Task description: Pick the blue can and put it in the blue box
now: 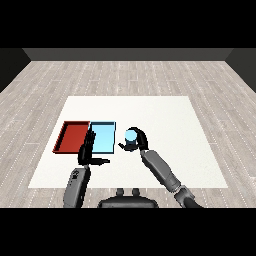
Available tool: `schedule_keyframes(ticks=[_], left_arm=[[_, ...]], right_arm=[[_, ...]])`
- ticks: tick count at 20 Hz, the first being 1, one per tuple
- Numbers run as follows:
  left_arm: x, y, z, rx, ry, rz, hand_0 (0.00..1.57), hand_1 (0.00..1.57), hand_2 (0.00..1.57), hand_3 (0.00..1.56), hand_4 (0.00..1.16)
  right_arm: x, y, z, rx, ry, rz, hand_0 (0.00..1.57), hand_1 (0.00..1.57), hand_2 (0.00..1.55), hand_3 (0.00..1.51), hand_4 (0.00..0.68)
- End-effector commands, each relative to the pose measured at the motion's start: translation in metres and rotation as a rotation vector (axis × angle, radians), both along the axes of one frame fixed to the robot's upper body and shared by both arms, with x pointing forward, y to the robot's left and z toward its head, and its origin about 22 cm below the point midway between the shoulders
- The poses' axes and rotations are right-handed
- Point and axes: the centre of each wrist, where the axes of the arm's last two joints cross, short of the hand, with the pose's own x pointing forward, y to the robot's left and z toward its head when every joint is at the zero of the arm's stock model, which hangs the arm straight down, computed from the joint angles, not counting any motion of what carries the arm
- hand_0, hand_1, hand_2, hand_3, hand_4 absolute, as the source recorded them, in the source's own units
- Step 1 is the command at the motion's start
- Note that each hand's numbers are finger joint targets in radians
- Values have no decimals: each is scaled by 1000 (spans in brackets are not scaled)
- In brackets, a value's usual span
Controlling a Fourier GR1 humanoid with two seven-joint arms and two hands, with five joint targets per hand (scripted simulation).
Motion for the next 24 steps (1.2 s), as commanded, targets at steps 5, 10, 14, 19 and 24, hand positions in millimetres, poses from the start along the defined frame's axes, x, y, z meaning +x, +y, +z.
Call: schedule_keyframes(ticks=[5, 10, 14, 19, 24], left_arm=[[14, -26, 3, -20, 48, -76, 0, 0, 0, 0, 0], [19, -31, -11, 10, 60, -78, 0, 0, 0, 0, 0], [38, -54, 0, 12, 79, -121, 0, 0, 0, 0, 0], [32, -53, -2, 40, 88, -128, 0, 0, 0, 0, 0], [58, -91, 5, 40, 133, -148, 0, 0, 0, 0, 0]], right_arm=[[-1, -9, 29, 14, -76, 32, 1429, 1429, 1451, 1423, 660], [12, -34, 19, 21, -57, 48, 1429, 1429, 1451, 1423, 660], [4, -33, 35, 26, -116, 62, 1424, 1424, 1425, 1403, 652], [17, -30, 34, 24, -101, 63, 1426, 1426, 1442, 1408, 669], [-2, -25, 33, 25, -108, 79, 1419, 1419, 1448, 1416, 660]])
